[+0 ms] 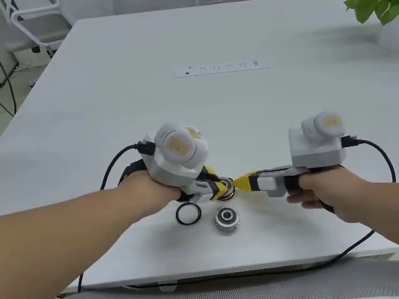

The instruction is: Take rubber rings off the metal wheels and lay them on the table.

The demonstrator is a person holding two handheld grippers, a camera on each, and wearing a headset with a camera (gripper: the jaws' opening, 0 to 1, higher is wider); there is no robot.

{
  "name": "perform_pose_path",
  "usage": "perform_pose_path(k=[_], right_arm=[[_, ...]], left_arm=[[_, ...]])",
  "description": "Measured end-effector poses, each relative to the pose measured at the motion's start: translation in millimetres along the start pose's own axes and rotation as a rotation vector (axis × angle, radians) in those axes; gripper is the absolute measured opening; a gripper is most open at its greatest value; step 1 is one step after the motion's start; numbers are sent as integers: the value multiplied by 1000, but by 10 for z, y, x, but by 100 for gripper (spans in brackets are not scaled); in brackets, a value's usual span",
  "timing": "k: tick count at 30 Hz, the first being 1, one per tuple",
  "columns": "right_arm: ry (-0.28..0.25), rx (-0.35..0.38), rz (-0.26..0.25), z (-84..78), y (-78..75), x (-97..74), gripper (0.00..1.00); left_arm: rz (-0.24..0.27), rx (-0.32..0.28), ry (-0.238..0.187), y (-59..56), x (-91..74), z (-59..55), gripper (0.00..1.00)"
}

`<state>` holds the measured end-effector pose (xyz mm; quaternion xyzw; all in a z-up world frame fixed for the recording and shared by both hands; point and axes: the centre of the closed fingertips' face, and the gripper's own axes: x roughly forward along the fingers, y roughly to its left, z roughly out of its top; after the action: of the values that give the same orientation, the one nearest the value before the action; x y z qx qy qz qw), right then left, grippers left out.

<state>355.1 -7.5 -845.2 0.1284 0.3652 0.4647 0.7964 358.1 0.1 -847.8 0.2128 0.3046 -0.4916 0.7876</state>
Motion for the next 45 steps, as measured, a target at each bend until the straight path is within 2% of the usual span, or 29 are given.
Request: perform_pose_path(k=[5,12,31,39,45], right_arm=[[-19,61,-20,30,-31,46,0],[-8,35,-14,28,-28,22,0],[-2,44,1,19,-12,-35,0],[0,49,19,24,39,-30,0],[-2,59,53,35,150,-4,0]], left_arm=[[0,0,0,-5,-1,0,13],[5,10,13,-15,5,8,12],[-5,18,11,-40,20,24,12],[-10,22,16,-43,24,23,12],[-15,24,17,-44,24,21,12]])
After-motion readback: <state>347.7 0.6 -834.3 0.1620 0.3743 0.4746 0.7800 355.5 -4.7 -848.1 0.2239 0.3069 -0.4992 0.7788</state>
